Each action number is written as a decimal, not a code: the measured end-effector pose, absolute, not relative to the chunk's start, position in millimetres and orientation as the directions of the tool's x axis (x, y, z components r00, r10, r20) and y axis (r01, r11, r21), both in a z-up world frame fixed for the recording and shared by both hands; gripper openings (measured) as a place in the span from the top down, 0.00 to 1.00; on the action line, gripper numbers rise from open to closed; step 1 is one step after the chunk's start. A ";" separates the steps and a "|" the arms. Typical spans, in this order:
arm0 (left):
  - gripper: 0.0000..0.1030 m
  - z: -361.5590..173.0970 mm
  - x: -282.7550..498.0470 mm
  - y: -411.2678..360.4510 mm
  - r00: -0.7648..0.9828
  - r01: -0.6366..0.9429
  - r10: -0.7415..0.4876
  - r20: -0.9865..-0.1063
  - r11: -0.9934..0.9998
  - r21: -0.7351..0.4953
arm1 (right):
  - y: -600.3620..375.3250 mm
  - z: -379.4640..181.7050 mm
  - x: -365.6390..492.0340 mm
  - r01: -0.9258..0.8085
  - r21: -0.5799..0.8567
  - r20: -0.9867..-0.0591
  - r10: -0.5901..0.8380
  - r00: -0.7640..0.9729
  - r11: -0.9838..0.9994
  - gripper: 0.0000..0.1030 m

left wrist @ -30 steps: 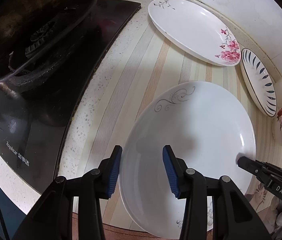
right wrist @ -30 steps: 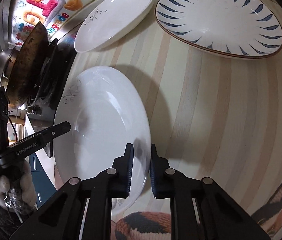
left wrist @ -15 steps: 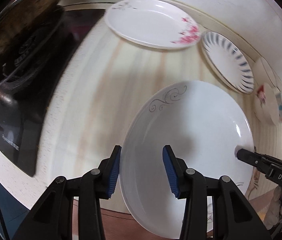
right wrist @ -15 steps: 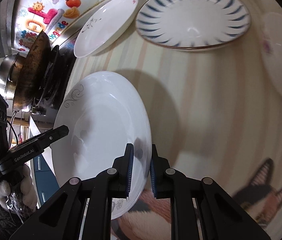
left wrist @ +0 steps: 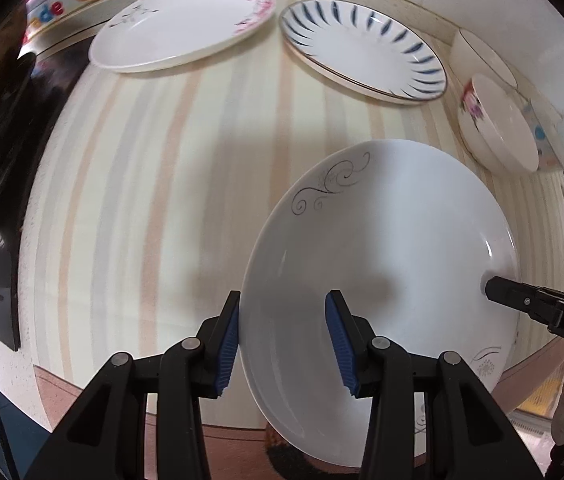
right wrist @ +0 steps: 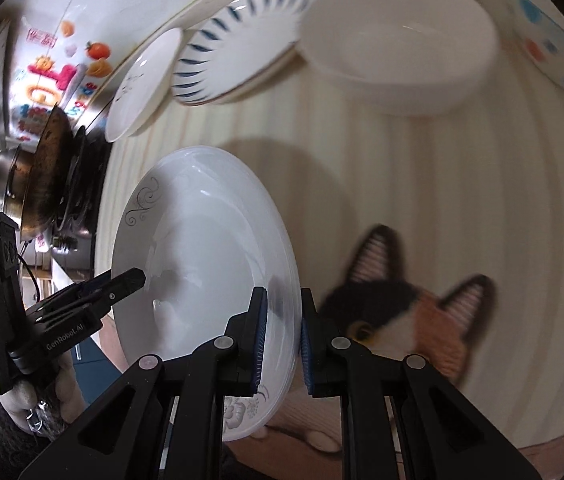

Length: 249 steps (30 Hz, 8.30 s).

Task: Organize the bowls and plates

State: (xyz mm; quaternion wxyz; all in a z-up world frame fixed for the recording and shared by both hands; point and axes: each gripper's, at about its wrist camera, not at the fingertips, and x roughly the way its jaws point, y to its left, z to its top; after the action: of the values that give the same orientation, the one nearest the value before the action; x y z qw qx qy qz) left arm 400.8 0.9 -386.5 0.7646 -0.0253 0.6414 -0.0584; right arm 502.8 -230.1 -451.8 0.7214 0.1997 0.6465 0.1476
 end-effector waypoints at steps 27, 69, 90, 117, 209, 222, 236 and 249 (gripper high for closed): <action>0.62 -314.0 456.7 77.4 0.371 -0.065 -0.097 -0.924 0.989 -0.130 | -249.1 -387.6 502.7 0.118 0.457 -0.882 0.432 0.190 0.881 0.65; 0.64 -393.4 595.3 172.7 0.406 -0.300 -0.041 -0.913 0.937 -0.176 | -27.4 -429.7 845.0 -0.300 0.337 -0.873 0.415 0.257 0.893 0.83; 0.64 -308.8 515.7 120.3 0.416 -0.139 -0.207 -0.885 0.948 -0.287 | -124.2 -340.0 719.6 -0.205 0.420 -0.821 0.466 0.329 0.884 0.84; 0.64 -377.5 431.0 16.6 0.156 0.175 -0.198 -0.968 0.970 -0.170 | -234.9 -425.6 476.7 0.120 0.496 -0.858 0.465 0.216 0.860 0.84; 0.76 -396.8 648.0 14.3 0.131 0.033 -0.221 -0.966 0.975 -0.218 | -217.0 -439.7 759.0 0.059 0.280 -0.958 0.275 0.081 0.958 0.87; 0.76 -318.3 568.2 29.6 0.226 -0.008 -0.212 -0.951 0.976 -0.219 | -225.0 -360.0 704.7 -0.081 0.340 -0.930 0.348 0.118 0.937 0.87; 0.76 -333.6 447.7 13.9 0.158 0.002 -0.216 -0.963 0.976 -0.219 | -233.0 -353.2 567.9 -0.114 0.384 -0.918 0.392 0.059 0.916 0.87; 0.76 -366.2 419.8 2.0 0.119 0.049 -0.197 -0.973 0.980 -0.192 | -241.5 -405.3 484.5 -0.018 0.376 -0.926 0.376 0.009 0.926 0.87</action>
State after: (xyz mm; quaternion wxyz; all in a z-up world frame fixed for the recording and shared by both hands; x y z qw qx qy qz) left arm 419.8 2.0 -366.2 0.7460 -0.0559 0.6584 -0.0823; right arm 484.5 -241.5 -405.3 0.6984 0.1298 0.6895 0.1413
